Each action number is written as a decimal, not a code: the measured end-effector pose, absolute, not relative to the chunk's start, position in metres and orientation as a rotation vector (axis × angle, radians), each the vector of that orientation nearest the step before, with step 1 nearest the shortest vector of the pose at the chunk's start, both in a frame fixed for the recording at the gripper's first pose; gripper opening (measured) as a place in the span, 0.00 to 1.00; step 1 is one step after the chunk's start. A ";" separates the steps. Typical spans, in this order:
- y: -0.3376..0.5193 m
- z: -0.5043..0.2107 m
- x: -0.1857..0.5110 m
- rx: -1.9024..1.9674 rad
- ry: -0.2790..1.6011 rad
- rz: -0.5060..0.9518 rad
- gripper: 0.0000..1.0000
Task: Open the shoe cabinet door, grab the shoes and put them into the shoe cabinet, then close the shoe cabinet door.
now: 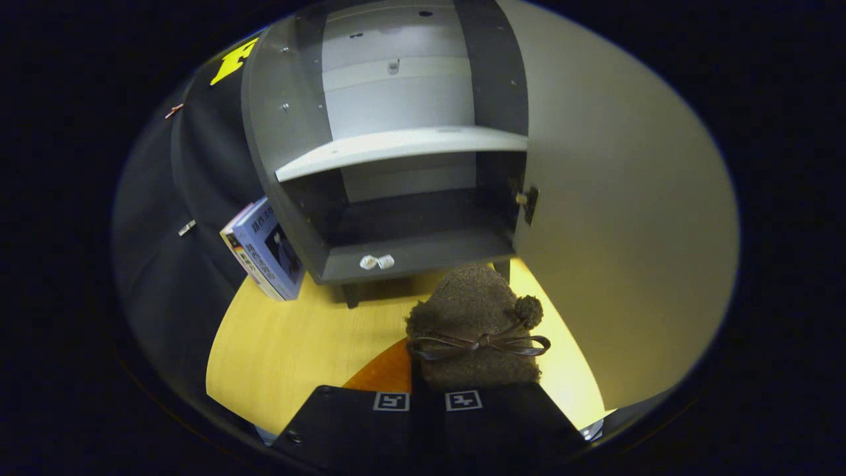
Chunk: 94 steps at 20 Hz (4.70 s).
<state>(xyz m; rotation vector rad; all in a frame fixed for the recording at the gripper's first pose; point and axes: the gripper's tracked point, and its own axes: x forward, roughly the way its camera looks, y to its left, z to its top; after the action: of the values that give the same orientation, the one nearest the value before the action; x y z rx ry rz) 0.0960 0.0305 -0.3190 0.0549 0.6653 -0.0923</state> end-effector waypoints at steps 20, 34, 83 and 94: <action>0.054 -0.187 0.286 0.028 0.593 -0.066 0.05; 0.067 -0.207 0.441 -0.032 0.618 -0.014 0.05; 0.008 -0.019 0.054 0.033 0.071 -0.128 0.97; -0.106 0.000 -0.051 0.037 0.048 -0.231 0.98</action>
<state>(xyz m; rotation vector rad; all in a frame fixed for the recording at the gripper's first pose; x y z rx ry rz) -0.0507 -0.1063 -0.0004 0.0371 0.0479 -0.2310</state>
